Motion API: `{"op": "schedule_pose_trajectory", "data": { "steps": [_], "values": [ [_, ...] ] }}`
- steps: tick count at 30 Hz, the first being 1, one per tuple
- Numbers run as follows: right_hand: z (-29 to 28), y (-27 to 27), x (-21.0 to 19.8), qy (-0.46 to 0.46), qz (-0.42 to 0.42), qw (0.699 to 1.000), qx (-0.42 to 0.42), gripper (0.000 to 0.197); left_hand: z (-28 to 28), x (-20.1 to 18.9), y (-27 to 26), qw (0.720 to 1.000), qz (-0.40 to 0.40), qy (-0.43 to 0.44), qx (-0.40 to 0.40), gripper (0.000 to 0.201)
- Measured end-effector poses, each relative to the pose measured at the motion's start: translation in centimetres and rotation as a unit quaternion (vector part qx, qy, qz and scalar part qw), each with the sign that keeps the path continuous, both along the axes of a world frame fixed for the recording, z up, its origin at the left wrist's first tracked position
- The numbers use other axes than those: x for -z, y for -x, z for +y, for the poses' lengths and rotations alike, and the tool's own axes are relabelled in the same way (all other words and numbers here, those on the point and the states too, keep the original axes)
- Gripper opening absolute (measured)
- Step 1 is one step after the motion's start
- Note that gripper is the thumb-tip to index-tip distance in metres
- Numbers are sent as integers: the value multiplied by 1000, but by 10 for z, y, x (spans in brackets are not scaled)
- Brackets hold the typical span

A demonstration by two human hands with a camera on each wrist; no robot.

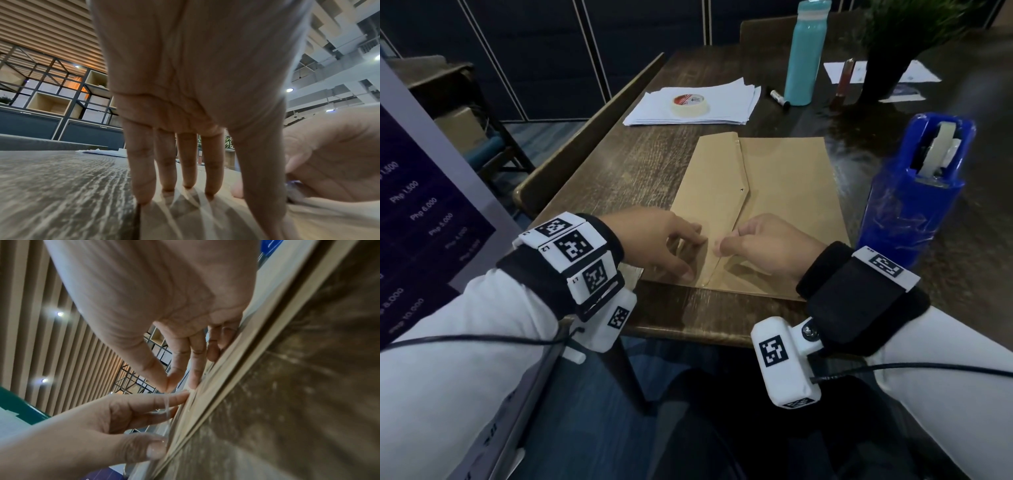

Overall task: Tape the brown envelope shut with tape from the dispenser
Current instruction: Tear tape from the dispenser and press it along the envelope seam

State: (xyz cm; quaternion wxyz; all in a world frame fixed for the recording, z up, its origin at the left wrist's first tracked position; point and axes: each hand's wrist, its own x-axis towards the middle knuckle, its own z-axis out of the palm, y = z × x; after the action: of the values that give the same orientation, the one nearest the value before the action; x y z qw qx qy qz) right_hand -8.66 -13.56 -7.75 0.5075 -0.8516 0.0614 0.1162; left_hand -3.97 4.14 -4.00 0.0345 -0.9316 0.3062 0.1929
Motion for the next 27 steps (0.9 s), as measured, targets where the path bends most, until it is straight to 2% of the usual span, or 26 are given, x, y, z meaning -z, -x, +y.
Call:
{"op": "schedule_pose_trajectory", "data": {
  "steps": [12,18,23,27],
  "values": [
    [2,2,6,-13,-8,1000,8,14,0,-2,4,1000,3,-15,7,67],
    [4,3,7,-1,-13,1000,12,19,-1,-3,8,999,7,-33,6,60],
    [4,3,8,11,-15,1000,4,18,-1,0,7,1000,12,-6,-6,47],
    [3,1,10,16,-20,1000,-4,18,-1,0,7,1000,20,2,-8,48]
  ]
}}
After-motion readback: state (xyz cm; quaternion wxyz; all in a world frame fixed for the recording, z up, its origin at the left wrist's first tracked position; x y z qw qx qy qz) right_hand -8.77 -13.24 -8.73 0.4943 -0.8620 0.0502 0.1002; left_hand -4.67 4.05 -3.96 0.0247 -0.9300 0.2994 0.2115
